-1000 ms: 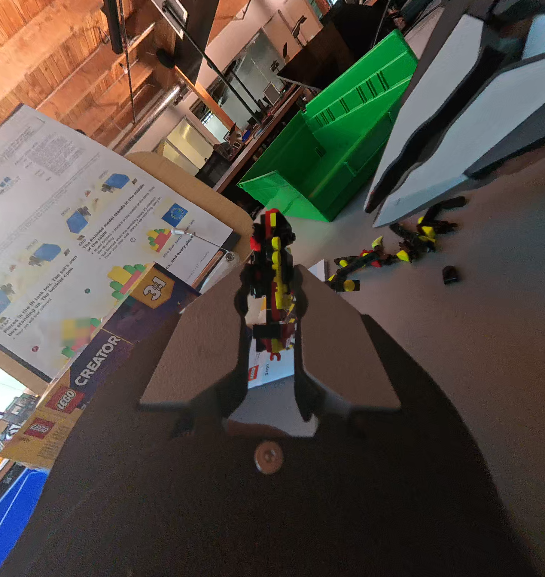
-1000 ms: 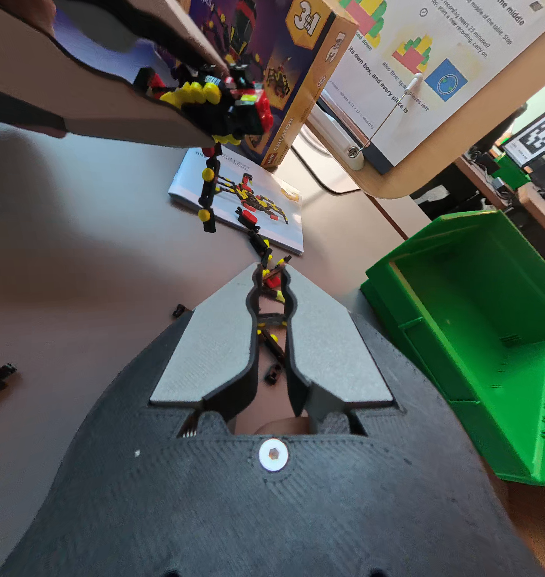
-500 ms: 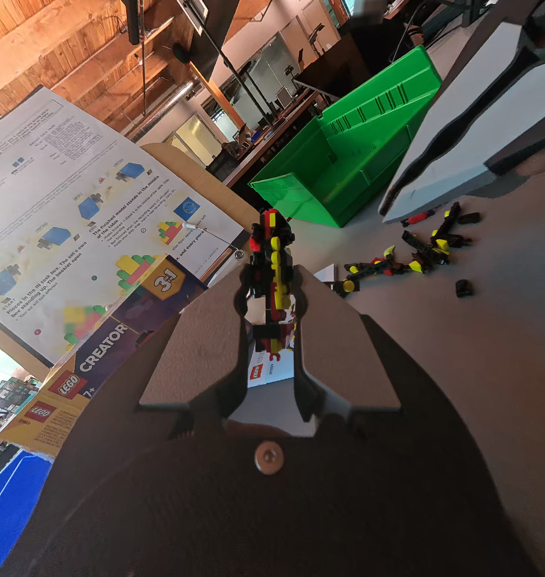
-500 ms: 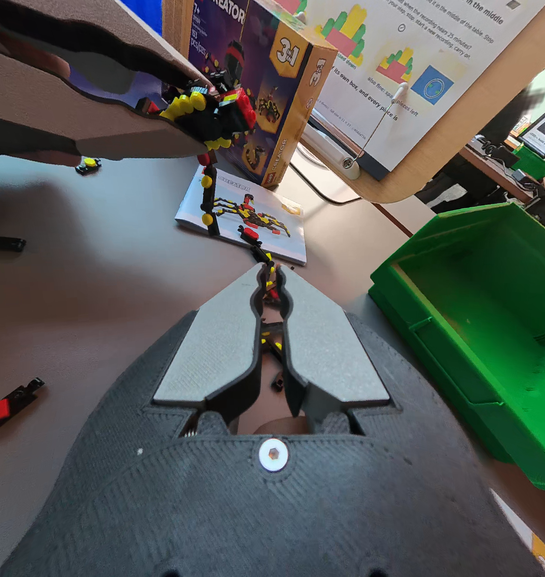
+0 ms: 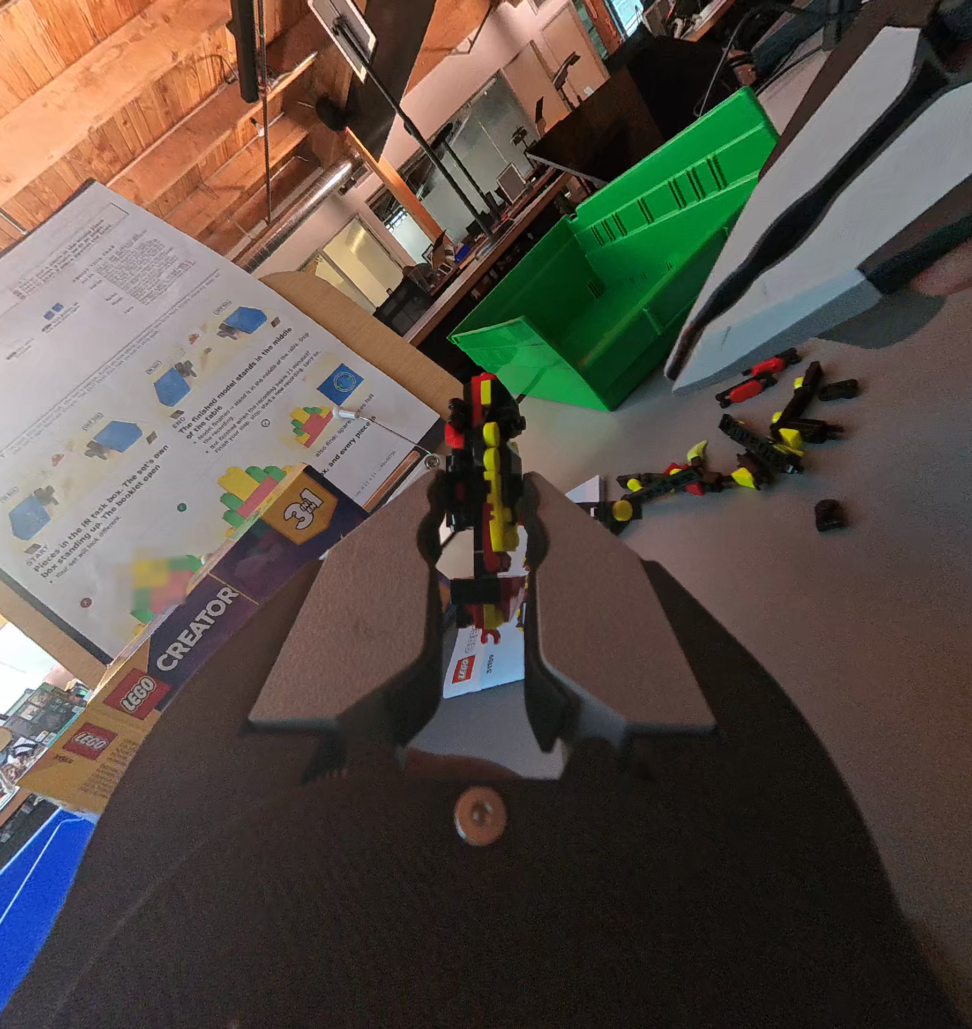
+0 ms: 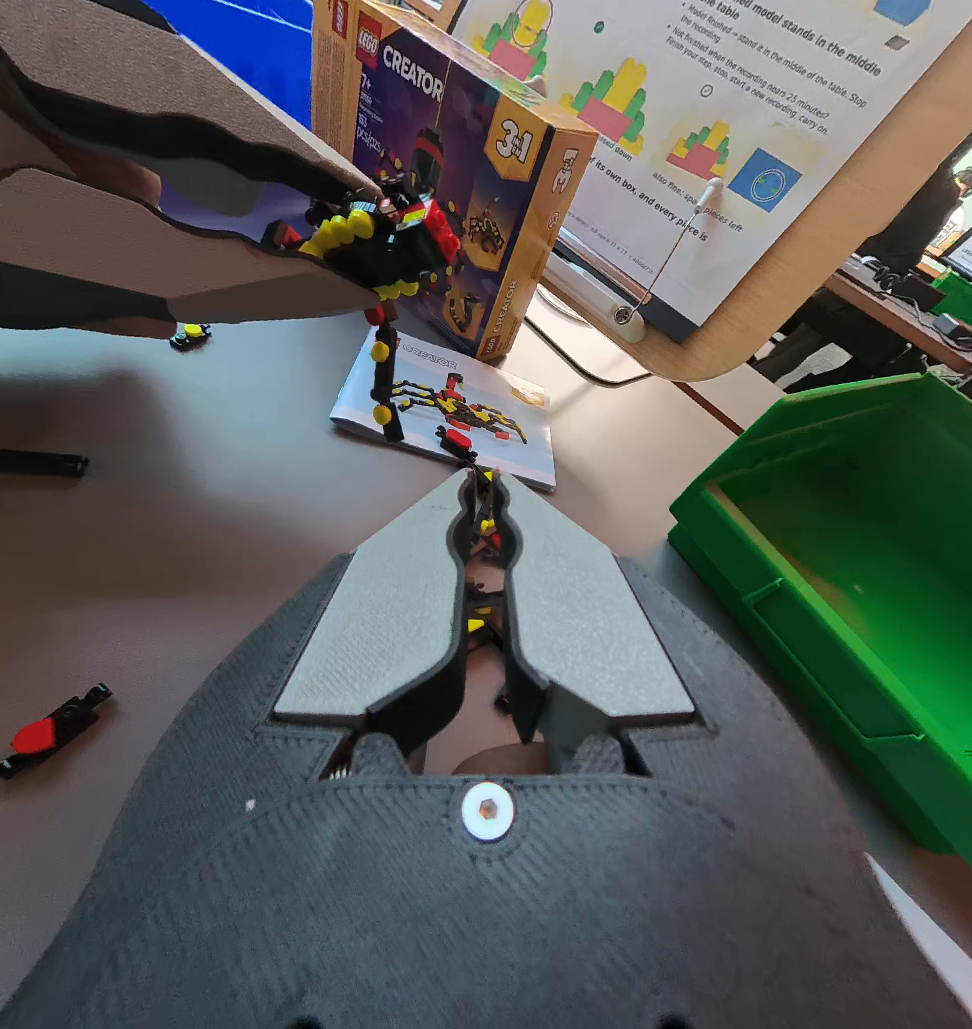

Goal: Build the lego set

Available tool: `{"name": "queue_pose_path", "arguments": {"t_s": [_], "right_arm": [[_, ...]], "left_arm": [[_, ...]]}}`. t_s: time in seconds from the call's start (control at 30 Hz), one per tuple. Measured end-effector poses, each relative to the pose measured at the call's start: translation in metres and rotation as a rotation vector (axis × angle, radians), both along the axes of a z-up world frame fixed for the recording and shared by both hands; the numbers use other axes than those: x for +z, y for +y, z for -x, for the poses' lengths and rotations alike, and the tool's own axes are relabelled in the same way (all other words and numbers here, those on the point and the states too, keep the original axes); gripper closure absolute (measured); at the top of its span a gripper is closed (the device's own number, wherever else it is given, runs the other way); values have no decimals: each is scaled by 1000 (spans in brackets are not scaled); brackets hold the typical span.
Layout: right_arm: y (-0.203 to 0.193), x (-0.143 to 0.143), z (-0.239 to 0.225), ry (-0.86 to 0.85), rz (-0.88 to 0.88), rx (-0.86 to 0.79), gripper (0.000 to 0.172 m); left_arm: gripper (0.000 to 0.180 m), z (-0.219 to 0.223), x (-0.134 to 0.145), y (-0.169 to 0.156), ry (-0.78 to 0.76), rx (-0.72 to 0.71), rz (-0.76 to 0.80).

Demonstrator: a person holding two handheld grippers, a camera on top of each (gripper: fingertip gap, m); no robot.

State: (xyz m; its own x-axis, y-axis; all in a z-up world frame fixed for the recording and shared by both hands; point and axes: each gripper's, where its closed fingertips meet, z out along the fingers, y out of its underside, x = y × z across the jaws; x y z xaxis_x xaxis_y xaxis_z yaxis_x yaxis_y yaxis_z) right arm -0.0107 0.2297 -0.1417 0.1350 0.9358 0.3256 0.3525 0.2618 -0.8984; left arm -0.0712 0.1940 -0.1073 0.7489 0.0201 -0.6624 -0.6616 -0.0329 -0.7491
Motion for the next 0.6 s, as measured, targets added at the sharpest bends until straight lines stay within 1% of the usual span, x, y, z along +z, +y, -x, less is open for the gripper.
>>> {"name": "queue_pose_path", "arguments": {"t_s": [0.03, 0.4, 0.6], "right_arm": [[0, 0, 0, -1, 4, 0, 169], [0, -1, 0, 0, 7, 2, 169], [-3, 0, 1, 4, 18, 15, 165]], "left_arm": [[156, 0, 0, 0, 3, 0, -1], [156, 1, 1, 0, 2, 2, -7], [156, 0, 3, -1, -42, -11, -13]]}}
